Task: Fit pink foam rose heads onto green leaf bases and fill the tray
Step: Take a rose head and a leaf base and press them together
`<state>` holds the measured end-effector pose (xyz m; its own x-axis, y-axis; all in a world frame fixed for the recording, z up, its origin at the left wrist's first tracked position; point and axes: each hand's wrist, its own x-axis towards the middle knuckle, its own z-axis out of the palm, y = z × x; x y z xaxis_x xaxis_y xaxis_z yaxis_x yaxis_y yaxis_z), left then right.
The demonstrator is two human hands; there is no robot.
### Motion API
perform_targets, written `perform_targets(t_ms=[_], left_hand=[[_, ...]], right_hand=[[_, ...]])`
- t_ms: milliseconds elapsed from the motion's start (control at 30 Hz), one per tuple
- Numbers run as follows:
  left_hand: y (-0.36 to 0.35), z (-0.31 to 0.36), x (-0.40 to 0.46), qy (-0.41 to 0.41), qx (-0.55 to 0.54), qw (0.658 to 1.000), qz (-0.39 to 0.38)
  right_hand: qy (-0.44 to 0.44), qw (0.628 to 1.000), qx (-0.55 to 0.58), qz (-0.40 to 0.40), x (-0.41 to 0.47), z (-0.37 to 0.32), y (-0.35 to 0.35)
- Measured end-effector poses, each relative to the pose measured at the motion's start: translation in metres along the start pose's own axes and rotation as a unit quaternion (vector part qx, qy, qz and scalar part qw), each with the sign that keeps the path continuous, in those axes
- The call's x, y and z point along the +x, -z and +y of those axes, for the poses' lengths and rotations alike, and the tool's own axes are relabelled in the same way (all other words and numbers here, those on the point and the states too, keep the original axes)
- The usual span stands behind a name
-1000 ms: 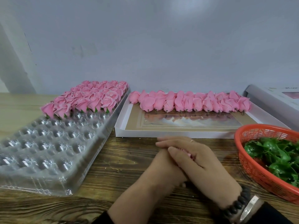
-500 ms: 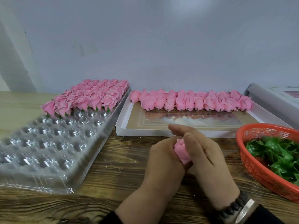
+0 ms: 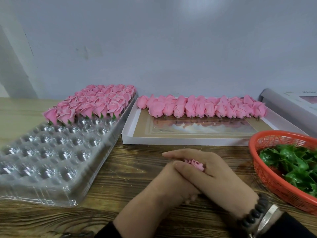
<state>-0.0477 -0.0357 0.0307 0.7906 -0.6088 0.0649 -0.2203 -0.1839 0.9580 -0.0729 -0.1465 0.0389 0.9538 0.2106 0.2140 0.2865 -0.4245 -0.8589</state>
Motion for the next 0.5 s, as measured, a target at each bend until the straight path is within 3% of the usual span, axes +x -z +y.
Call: perform_targets(t_ms=[200,367,500], left_hand=[[0.002,0.007,0.001,-0.093,-0.05,0.993,0.056],[0.005,0.003,0.005,-0.09,-0.072,0.984,0.134],[-0.002,-0.003,0.007,-0.089,-0.06,0.982,0.155]], right_hand=[[-0.003,0.998,0.039,0.047,0.001,0.005,0.005],[-0.009,0.993,0.106,0.046,-0.001,0.007,0.004],[0.023,0.987,0.087,0.131,-0.001,0.001,-0.005]])
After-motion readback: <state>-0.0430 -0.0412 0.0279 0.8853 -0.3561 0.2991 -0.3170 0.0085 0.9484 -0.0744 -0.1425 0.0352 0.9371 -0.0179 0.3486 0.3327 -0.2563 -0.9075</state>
